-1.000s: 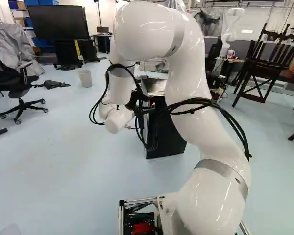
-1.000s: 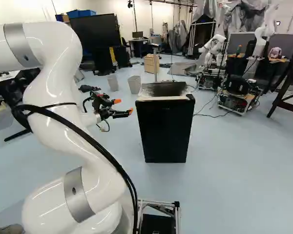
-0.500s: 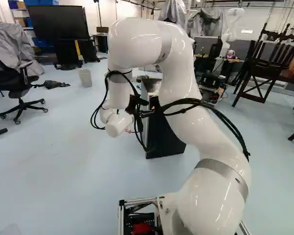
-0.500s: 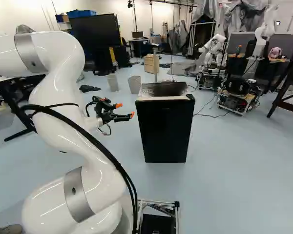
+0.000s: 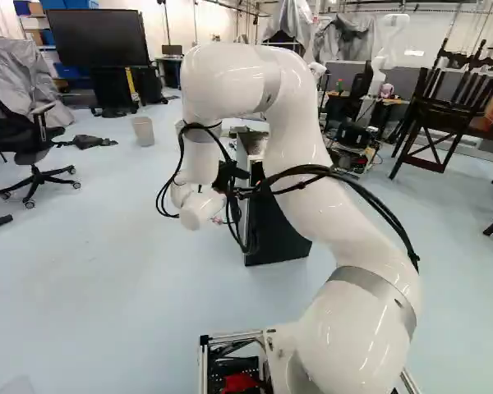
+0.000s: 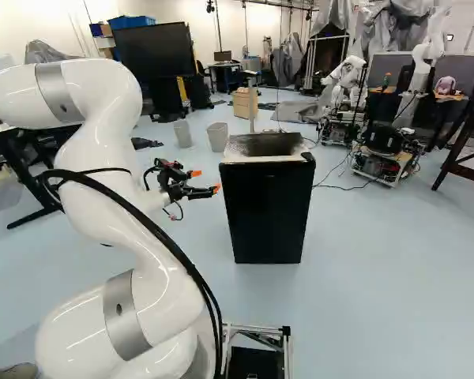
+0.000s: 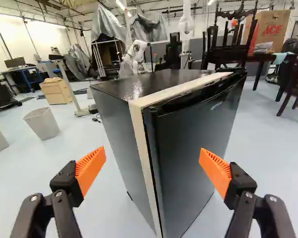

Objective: Grab a drink from the fridge

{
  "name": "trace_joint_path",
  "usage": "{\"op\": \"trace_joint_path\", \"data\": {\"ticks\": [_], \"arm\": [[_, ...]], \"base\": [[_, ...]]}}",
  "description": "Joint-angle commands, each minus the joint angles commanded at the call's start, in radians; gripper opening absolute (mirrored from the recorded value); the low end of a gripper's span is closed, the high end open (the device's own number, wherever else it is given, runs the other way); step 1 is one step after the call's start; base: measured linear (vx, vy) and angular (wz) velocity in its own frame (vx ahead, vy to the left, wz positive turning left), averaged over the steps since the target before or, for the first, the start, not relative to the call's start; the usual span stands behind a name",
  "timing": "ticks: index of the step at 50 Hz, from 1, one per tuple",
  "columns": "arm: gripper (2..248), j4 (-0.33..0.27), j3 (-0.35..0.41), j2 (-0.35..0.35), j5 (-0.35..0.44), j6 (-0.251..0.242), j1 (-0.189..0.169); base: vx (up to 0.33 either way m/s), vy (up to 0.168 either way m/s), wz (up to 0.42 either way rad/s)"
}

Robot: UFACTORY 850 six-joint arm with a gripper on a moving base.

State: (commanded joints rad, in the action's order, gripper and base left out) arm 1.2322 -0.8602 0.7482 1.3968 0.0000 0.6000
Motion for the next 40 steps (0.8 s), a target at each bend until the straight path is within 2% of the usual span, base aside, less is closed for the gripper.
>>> {"op": "trace_joint_path", "data": {"ticks": [20, 40], "arm": [[247, 0.003, -0.038, 0.020, 0.000, 0.000, -0.016], [247, 0.043, -0.083, 0.044, 0.000, 0.000, -0.029]], "base": [[0.000, 0.000, 0.000], [0.000, 0.000, 0.000]]}}
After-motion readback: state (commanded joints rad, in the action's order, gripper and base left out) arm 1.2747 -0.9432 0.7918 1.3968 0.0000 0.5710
